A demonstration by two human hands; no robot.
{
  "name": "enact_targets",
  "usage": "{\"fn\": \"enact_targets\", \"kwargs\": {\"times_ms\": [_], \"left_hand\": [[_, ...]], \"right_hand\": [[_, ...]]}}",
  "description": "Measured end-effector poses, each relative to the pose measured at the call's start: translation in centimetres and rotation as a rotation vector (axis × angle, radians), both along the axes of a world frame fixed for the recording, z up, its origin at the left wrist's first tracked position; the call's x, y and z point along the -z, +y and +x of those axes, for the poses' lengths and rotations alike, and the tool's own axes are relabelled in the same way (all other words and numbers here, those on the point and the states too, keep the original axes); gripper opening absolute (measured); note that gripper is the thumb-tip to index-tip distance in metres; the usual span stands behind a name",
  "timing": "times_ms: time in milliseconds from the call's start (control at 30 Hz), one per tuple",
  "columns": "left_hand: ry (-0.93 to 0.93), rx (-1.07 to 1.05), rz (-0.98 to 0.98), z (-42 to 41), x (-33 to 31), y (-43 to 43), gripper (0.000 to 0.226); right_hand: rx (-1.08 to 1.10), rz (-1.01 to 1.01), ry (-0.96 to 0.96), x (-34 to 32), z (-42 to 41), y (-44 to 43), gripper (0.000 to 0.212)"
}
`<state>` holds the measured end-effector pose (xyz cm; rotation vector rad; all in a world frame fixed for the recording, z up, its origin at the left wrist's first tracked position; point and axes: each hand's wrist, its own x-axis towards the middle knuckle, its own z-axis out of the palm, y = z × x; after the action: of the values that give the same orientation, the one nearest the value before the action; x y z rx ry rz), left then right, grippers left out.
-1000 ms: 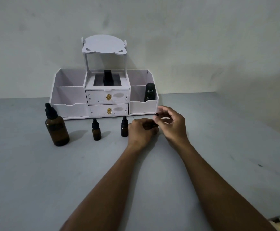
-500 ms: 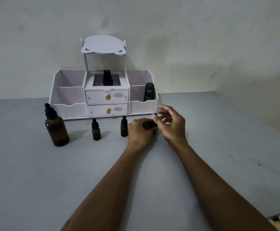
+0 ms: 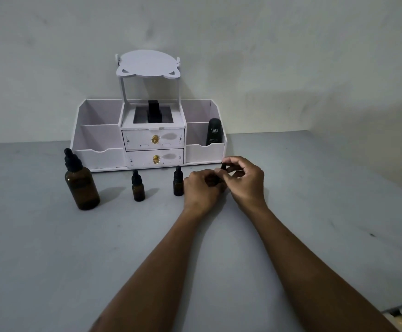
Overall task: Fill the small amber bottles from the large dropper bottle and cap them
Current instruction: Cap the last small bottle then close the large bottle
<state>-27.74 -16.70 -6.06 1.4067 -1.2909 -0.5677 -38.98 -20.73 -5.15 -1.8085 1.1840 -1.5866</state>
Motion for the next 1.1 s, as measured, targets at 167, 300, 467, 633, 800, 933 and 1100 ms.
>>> {"fn": "enact_targets", "kwargs": {"times_ms": [167, 300, 467, 633, 800, 933, 1100], "left_hand": [[-0.014, -0.006, 0.012, 0.0, -0.1, -0.1, 0.022], [-0.036, -0.014, 0.03, 0.0, 0.0, -0.1, 0.023], [-0.047, -0.02, 0.118, -0.1, -0.5, 1.7, 0.064], [0.026, 0.082, 0.201, 1.0, -1.0, 6.7, 0.073], [0.04, -0.102, -0.029, 6.0, -2.2, 12.1, 0.05], [0.125, -0.41, -0.34, 11.9, -3.9, 15.0, 0.033], [0.152, -0.595, -0.336, 19.7, -3.2, 16.3, 0.048]], "right_hand": [[-0.017, 0.01, -0.002, 0.1, -0.2, -0.1, 0.021], [-0.043, 0.011, 0.003, 0.2, -0.4, 0.0, 0.022], [-0.09, -0.001, 0.032, 0.2, -0.8, 0.6, 0.045], [-0.001, -0.085, -0.001, -1.4, -0.6, 2.2, 0.059], [-0.044, -0.259, -0.031, -3.9, 3.2, 5.7, 0.042], [-0.224, -0.343, -0.054, -5.3, 8.9, 8.6, 0.026], [-0.488, -0.248, -0.015, -6.9, 16.7, 11.1, 0.023]]}}
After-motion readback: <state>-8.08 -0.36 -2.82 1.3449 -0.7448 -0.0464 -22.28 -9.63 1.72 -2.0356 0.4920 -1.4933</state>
